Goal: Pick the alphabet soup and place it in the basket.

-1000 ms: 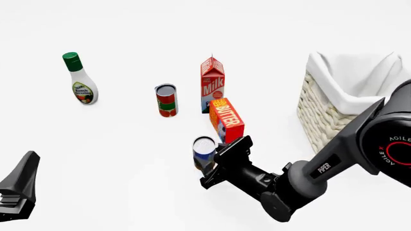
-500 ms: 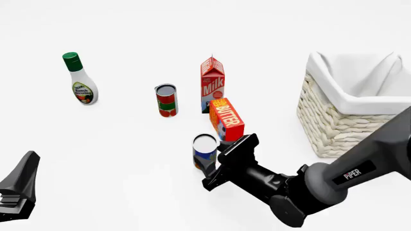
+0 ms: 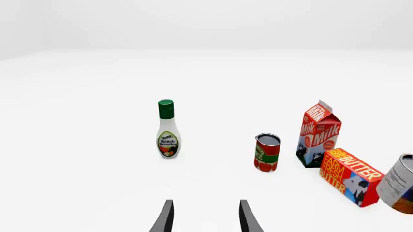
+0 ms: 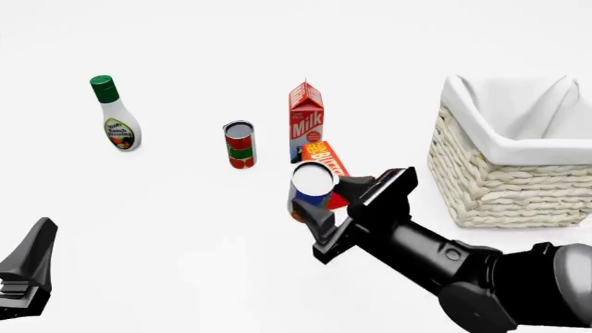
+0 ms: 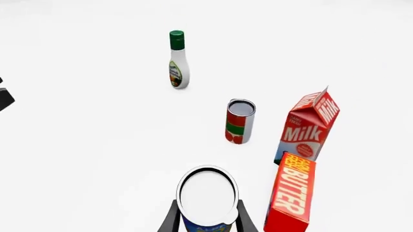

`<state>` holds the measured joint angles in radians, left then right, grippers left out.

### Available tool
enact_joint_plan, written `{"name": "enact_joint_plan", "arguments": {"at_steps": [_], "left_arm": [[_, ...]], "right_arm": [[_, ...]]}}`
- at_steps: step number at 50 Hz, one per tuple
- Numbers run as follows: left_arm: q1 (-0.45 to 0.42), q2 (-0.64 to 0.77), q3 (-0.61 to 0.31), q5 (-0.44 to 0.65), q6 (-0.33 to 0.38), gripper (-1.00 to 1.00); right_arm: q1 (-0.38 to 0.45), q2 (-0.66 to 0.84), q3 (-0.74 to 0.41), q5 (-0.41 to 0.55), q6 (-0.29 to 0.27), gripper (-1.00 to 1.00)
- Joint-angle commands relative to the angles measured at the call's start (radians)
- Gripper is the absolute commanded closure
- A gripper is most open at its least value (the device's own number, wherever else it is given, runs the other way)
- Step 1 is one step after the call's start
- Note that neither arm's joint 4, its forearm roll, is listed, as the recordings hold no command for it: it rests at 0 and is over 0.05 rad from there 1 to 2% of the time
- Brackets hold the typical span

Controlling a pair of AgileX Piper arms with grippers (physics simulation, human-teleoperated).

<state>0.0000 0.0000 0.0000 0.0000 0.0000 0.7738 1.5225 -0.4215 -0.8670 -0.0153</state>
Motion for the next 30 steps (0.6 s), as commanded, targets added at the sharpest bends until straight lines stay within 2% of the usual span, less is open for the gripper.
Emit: {"name": "enact_joint_plan", "arguments": {"at_steps": [1,14,18,20,30], "left_arm": [[0.000,0.000,0.000,0.000,0.000,-1.00],[0.000,0.000,0.000,0.000,0.000,-1.00],[0.000,0.000,0.000,0.000,0.000,-1.00],[0.000,0.000,0.000,0.000,0.000,-1.00],[0.000,0.000,0.000,0.000,0.000,-1.00]], "right_arm": [[-0.008,-0.218,0.021,0.108,-0.003,1.00],[-0.057,-0.449,0.008,0.264,-0.036,1.00],[-0.080,-0.503,-0.004,0.309,-0.044,1.00],[-0.097,-0.522,-0.018,0.345,-0.022,1.00],[-0.161,-0.632,-0.048,0.434,-0.055,1.00]]}}
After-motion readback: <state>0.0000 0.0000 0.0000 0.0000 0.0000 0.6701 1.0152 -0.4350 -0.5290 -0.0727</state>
